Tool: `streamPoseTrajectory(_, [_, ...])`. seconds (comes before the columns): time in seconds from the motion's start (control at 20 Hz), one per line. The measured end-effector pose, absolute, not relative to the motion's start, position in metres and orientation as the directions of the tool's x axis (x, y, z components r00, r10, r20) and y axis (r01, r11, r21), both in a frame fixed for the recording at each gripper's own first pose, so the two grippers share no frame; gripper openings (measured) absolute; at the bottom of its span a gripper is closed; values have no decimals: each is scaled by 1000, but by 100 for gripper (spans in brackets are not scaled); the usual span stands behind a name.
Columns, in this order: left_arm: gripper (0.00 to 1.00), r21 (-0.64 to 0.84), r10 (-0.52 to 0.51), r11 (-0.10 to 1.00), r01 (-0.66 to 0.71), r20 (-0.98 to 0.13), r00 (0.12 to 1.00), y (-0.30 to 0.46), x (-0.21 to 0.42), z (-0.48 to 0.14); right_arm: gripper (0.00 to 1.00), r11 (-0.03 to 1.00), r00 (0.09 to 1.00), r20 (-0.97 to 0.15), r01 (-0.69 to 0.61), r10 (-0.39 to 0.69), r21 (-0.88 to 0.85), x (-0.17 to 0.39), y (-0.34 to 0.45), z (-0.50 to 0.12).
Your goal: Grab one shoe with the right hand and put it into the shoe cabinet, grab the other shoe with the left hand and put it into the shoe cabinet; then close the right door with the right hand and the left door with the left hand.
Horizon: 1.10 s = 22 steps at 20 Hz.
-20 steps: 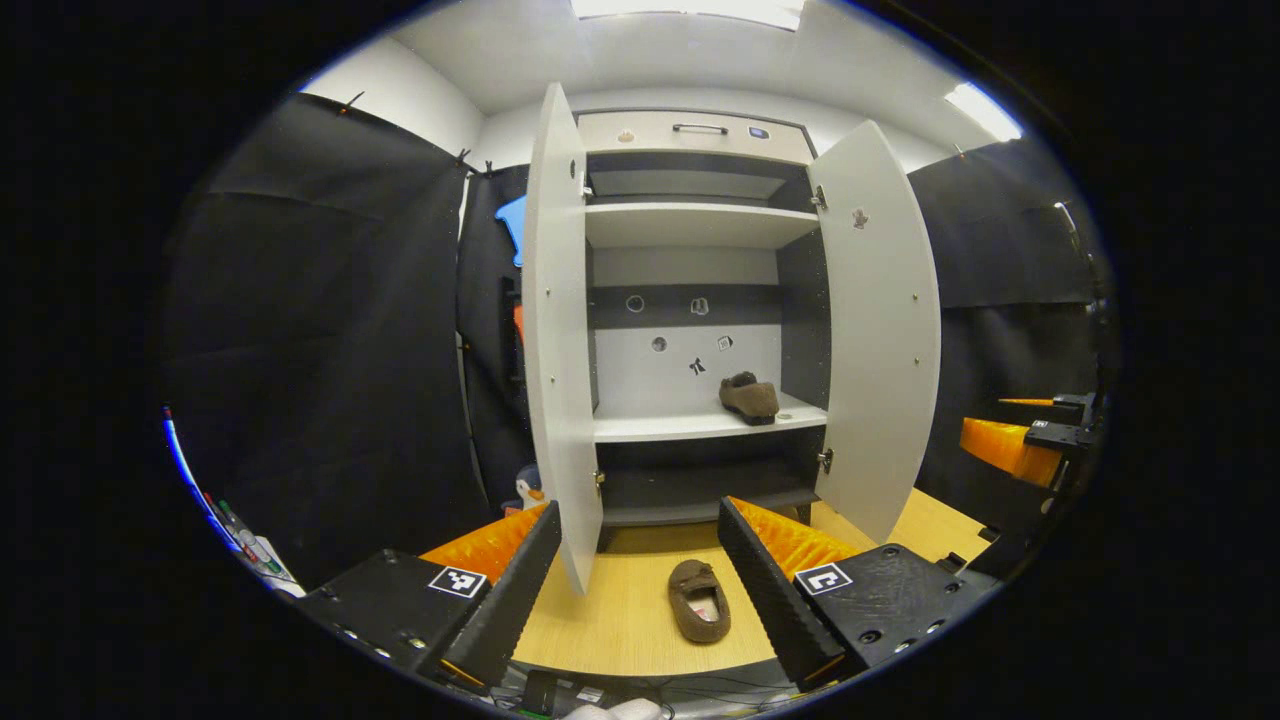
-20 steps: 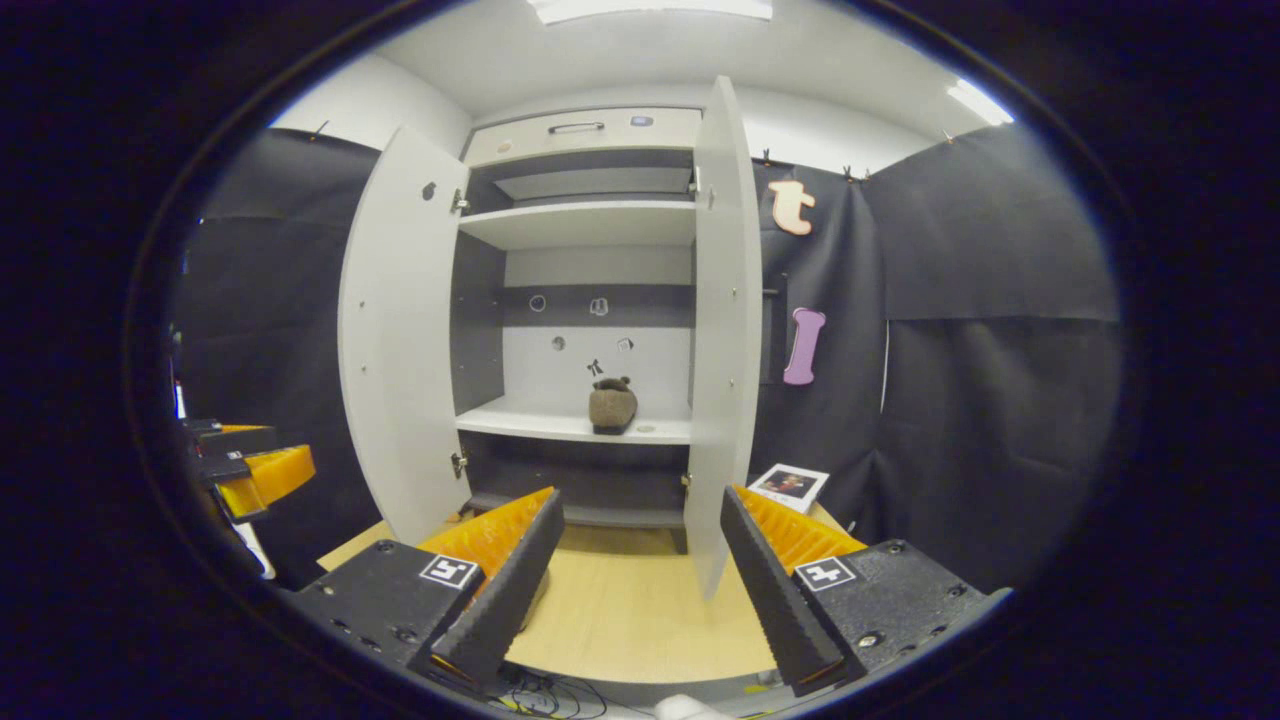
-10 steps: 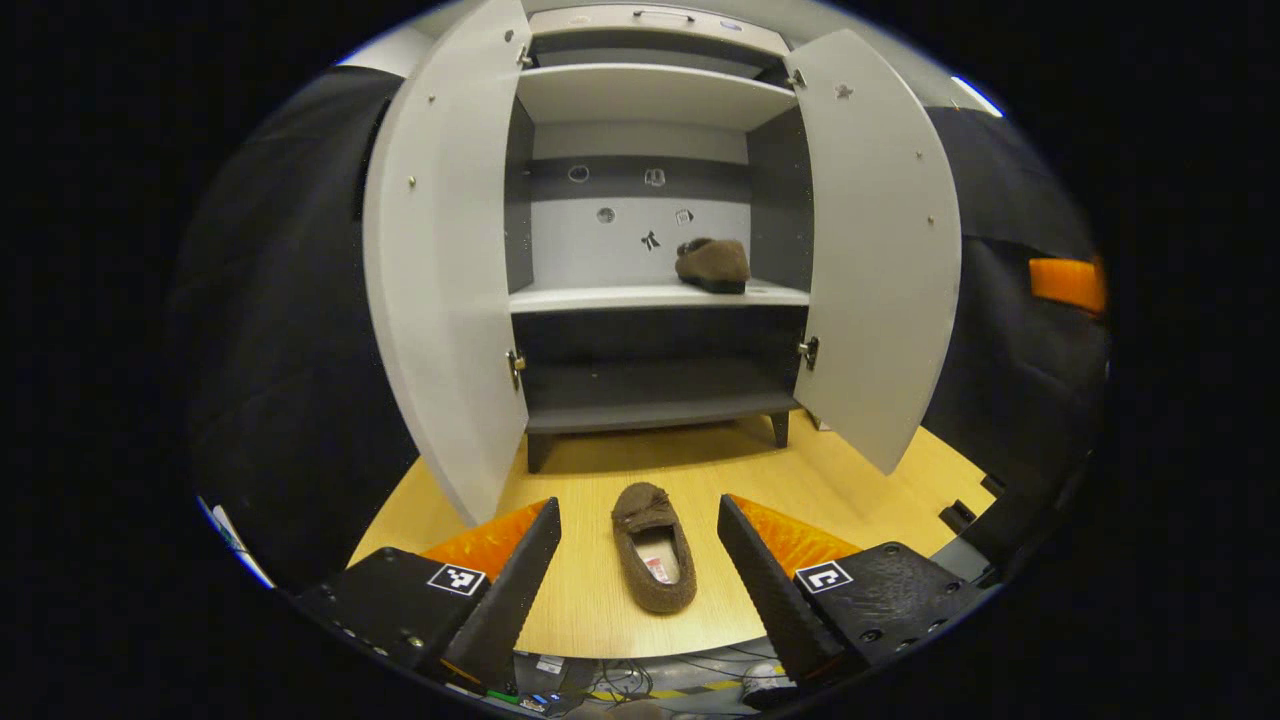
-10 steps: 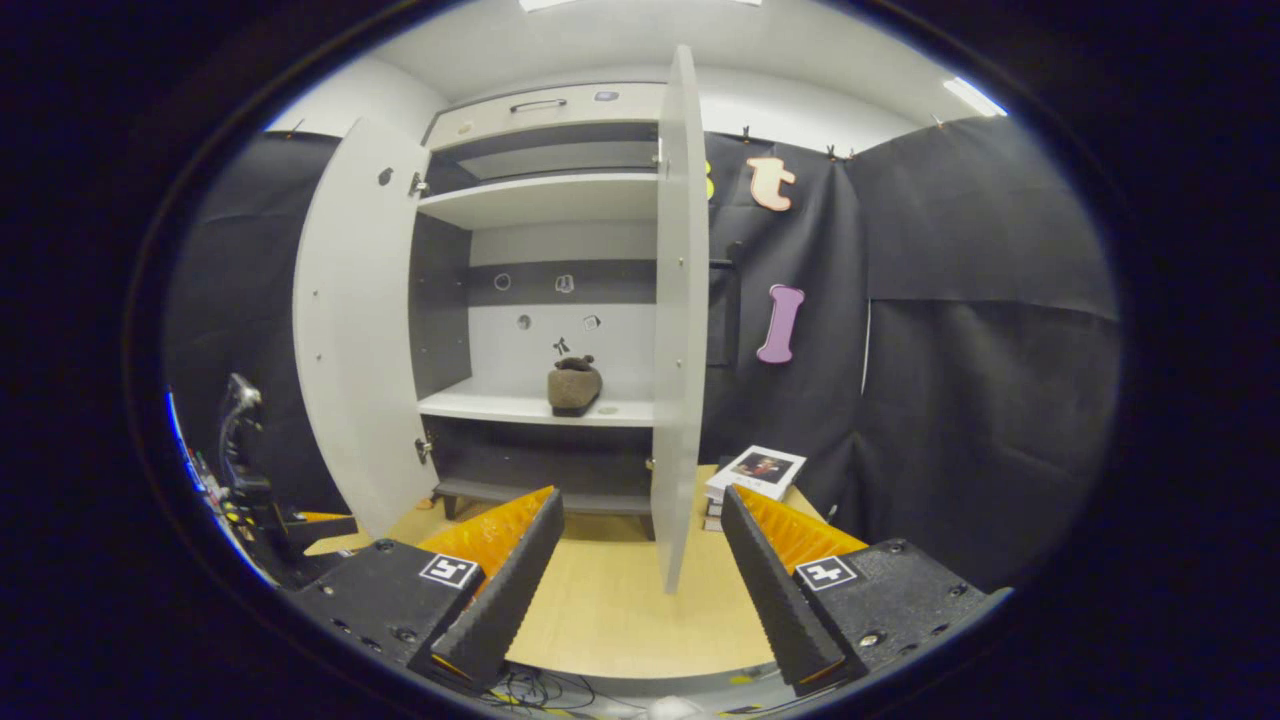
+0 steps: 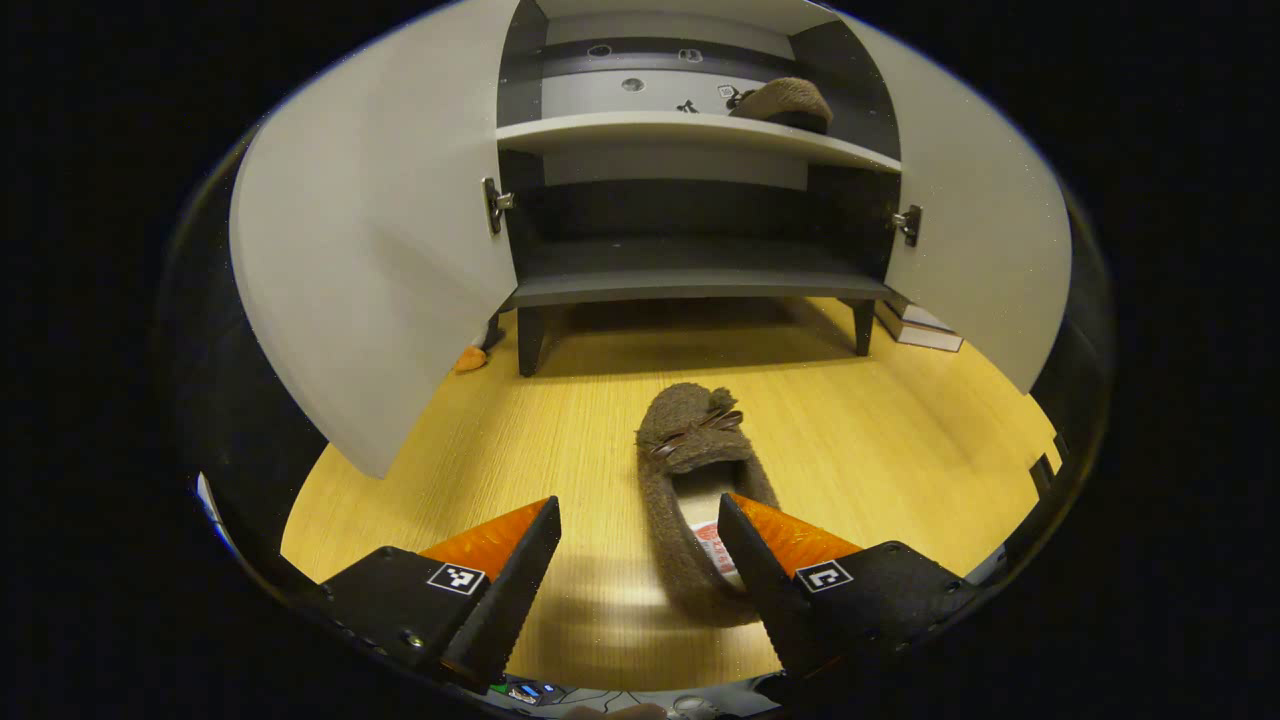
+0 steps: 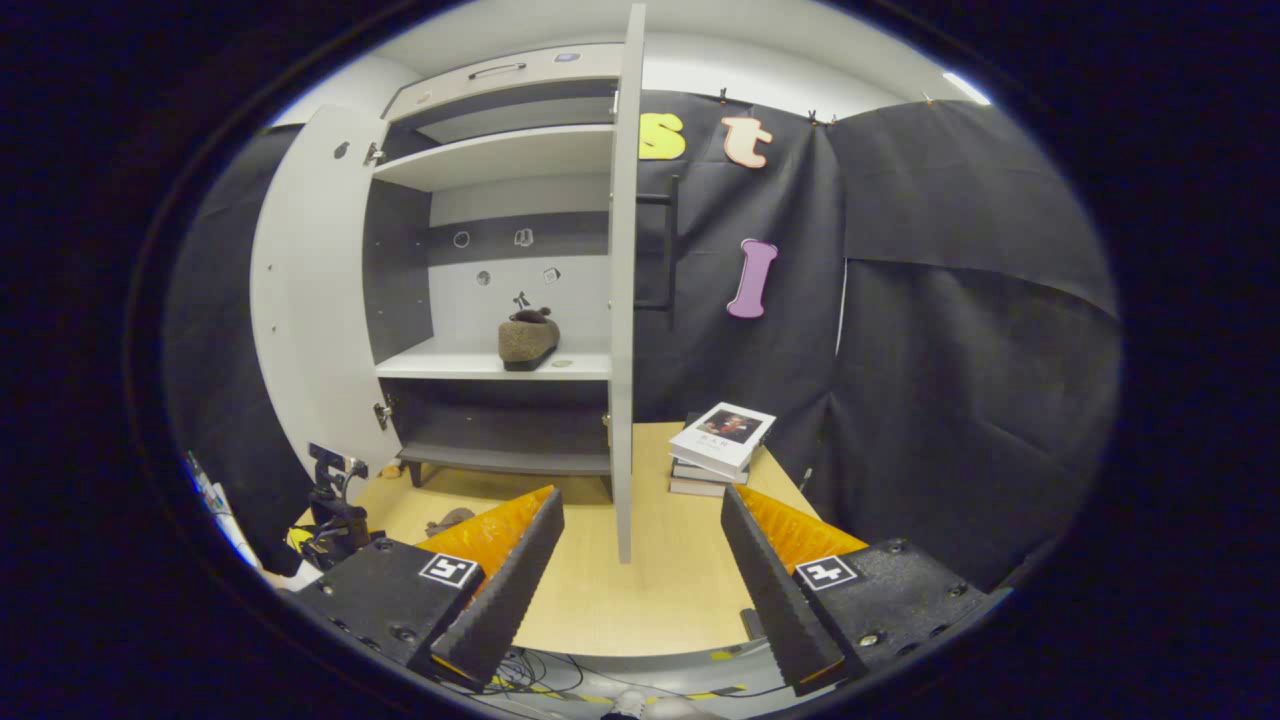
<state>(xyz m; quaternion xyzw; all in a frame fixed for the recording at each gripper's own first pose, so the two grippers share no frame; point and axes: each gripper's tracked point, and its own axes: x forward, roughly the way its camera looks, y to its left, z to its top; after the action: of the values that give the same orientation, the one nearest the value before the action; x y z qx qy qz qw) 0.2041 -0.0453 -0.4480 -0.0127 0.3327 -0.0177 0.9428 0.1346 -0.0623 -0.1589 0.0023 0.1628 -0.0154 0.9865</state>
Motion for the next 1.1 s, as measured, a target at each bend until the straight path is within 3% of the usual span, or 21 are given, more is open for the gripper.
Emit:
streamPoseTrajectory(0.5, [94, -32, -57, 998, 47, -632, 773, -49, 282, -497, 100, 999, 923, -383, 45, -30, 30, 166, -76, -178])
streamPoseTrajectory(0.55, [89, -33, -59, 998, 49, -628, 776, -50, 287, -495, 100, 998, 922, -385, 48, -32, 31, 167, -77, -179])
streamPoseTrajectory(0.65, [71, -80, -113, 993, 81, -640, 760, -65, 292, -500, 100, 998, 919, -392, 45, -28, 35, 168, -75, -181])
streamPoseTrajectory(0.7, [55, -71, -104, 995, 76, -641, 760, -67, 290, -497, 100, 998, 919, -393, 43, -25, 36, 168, -74, -180])
streamPoseTrajectory(0.75, [28, -30, -65, 998, 59, -641, 765, -61, 293, -496, 100, 998, 920, -392, 41, -23, 37, 168, -72, -179])
streamPoseTrajectory(0.8, [20, -3, -34, 999, 42, -639, 768, -53, 294, -493, 100, 998, 921, -388, 39, -21, 40, 168, -70, -178])
streamPoseTrajectory(0.85, [5, -15, -39, 999, 39, -656, 754, -53, 290, -495, 100, 998, 924, -383, 35, -16, 43, 166, -68, -177])
streamPoseTrajectory(1.0, [0, -10, -44, 999, 51, -662, 748, -56, 283, -479, 100, 999, 930, -367, 24, -5, 48, 162, -62, -171])
streamPoseTrajectory(1.1, [2, 13, -29, 999, 49, -632, 774, -52, 283, -453, 100, 998, 935, -356, 19, 2, 56, 159, -57, -167])
